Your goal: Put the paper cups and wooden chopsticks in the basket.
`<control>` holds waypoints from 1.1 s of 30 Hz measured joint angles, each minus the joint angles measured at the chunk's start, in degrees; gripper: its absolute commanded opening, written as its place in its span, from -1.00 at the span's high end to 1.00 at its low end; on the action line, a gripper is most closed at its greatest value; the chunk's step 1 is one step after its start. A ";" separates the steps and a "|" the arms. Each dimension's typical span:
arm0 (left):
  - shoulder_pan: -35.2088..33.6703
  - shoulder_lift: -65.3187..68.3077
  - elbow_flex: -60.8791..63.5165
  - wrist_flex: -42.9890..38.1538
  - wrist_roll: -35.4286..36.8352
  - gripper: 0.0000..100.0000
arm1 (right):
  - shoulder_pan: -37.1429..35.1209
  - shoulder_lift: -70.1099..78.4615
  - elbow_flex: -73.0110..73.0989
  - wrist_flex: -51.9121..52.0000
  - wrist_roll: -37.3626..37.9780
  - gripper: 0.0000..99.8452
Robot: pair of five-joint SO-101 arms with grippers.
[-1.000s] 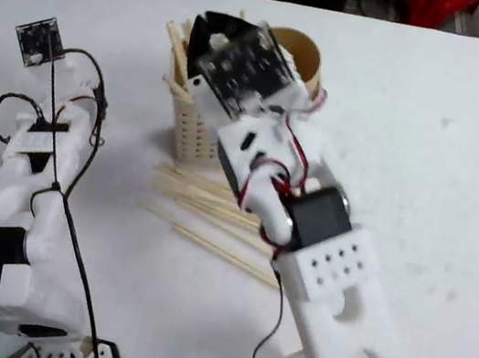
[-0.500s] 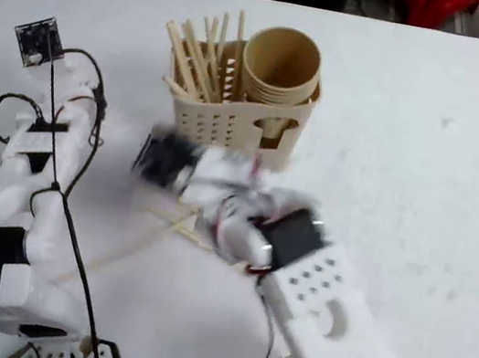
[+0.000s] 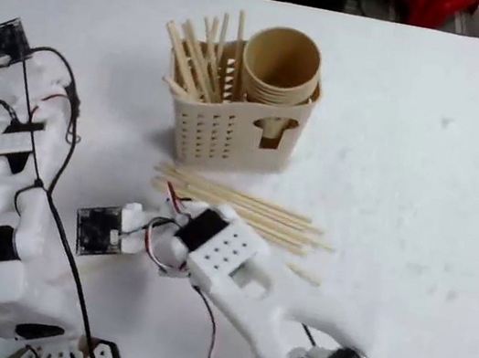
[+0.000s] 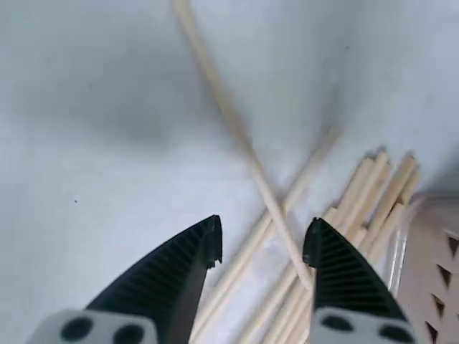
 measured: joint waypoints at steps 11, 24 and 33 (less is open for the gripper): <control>-0.53 8.53 -7.91 1.67 0.00 0.82 | 0.09 9.76 0.00 -6.59 1.49 0.61; -0.53 9.05 -9.23 4.22 0.00 0.82 | 0.00 16.00 -1.23 -13.10 -5.01 0.96; -0.53 9.05 -9.23 4.22 0.00 0.82 | 3.25 13.98 -1.05 -10.29 -13.01 0.97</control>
